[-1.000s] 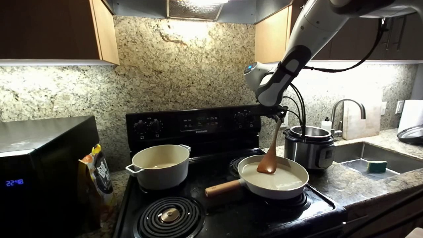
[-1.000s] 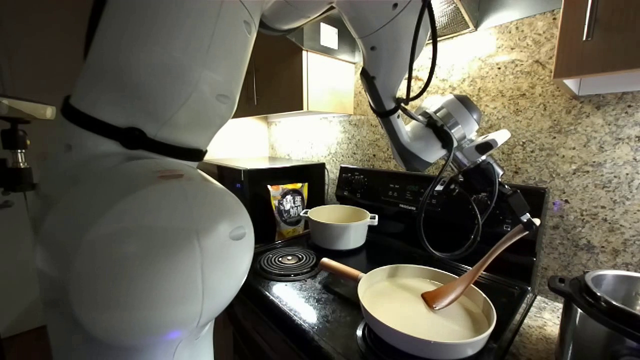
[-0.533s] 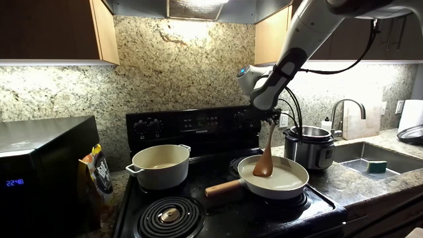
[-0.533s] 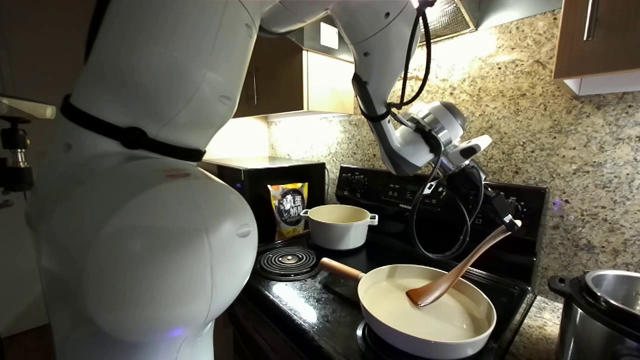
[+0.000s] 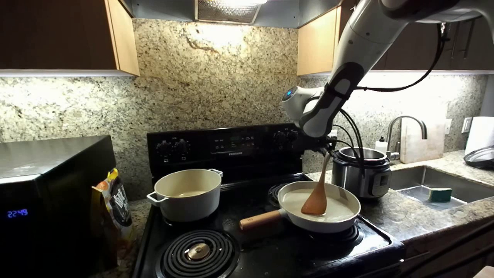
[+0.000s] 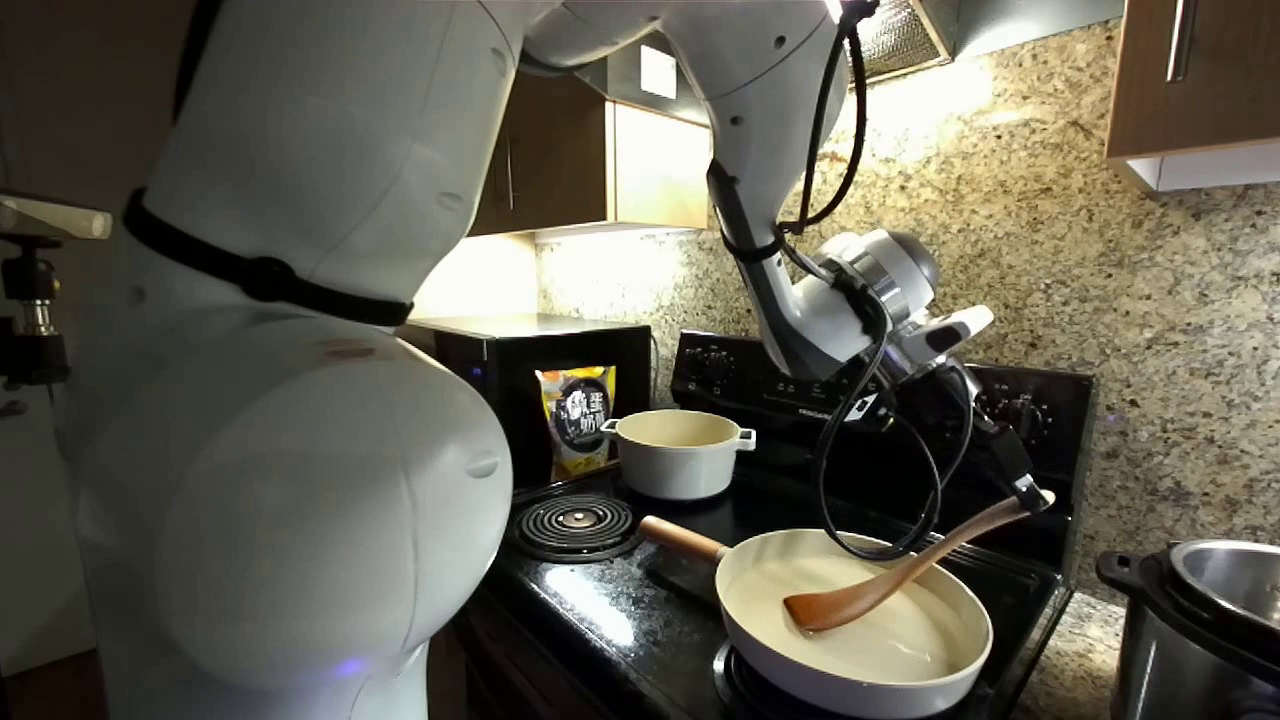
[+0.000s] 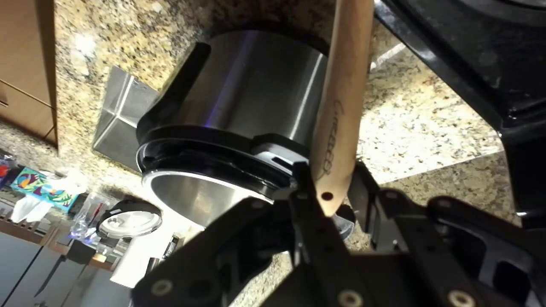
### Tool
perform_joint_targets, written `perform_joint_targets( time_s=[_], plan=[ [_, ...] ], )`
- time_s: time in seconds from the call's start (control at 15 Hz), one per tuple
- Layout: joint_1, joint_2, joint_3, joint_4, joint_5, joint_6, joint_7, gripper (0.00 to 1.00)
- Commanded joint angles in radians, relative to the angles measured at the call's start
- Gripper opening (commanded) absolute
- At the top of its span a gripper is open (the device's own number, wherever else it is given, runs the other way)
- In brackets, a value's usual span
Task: Stir the pan using the wooden spatula
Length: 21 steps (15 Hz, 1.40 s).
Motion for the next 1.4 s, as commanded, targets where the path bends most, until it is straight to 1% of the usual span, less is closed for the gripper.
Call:
perform_joint_targets(
  time_s=[0.0, 0.33, 0.67, 1.0, 1.33],
  plan=[
    [-0.037, -0.028, -0.013, -0.07, -0.005, 0.046, 0.013, 0.07],
    [-0.093, -0.027, -0.048, -0.098, 0.016, 0.096, 0.002, 0.07],
    [-0.122, -0.018, -0.068, -0.069, 0.034, 0.089, -0.012, 0.07],
    [-0.114, -0.008, -0.06, -0.014, 0.05, 0.066, -0.026, 0.07],
    [-0.076, -0.006, -0.034, 0.047, 0.038, 0.033, -0.027, 0.07]
  ],
)
